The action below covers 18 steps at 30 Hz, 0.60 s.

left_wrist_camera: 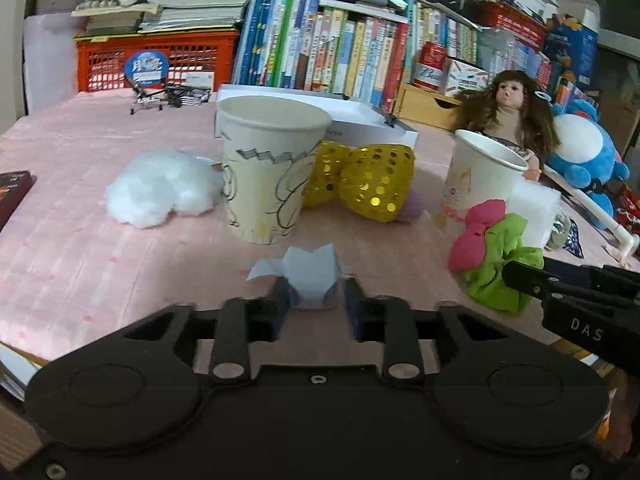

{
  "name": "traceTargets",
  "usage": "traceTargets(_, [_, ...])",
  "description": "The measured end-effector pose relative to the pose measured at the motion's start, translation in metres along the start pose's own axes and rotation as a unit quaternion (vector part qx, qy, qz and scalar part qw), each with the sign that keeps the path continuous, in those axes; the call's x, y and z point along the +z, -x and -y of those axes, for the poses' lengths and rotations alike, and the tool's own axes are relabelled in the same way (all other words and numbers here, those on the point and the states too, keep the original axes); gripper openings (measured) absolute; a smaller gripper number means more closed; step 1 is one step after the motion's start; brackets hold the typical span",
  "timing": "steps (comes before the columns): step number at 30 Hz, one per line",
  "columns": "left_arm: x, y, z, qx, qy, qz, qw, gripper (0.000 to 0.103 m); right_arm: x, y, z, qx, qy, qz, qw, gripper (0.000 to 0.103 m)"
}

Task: Organize soft objects
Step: 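Close right gripper on green scrunchie while left gripper grasps pale blue cloth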

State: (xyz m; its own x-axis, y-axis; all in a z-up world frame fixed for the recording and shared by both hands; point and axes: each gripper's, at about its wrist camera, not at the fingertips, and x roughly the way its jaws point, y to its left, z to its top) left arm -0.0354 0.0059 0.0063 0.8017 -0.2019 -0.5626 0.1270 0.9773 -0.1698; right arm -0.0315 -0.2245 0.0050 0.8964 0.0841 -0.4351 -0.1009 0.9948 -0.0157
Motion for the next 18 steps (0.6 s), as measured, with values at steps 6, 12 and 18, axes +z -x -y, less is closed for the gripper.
traceTargets(6, [0.001, 0.000, 0.006, 0.014, -0.020, 0.009, 0.9997, 0.056, 0.000, 0.002, 0.006, 0.010, -0.004, 0.022, 1.000, 0.079])
traceTargets(12, [0.003, -0.008, 0.008, 0.026, -0.034, 0.015, 0.9990, 0.062, 0.002, -0.010, -0.004, 0.021, 0.010, 0.017, 1.000, 0.088])
traceTargets(18, [0.007, -0.015, 0.007, 0.027, -0.022, 0.018, 0.9992, 0.062, 0.004, -0.026, -0.005, 0.025, -0.023, 0.007, 0.999, 0.089])
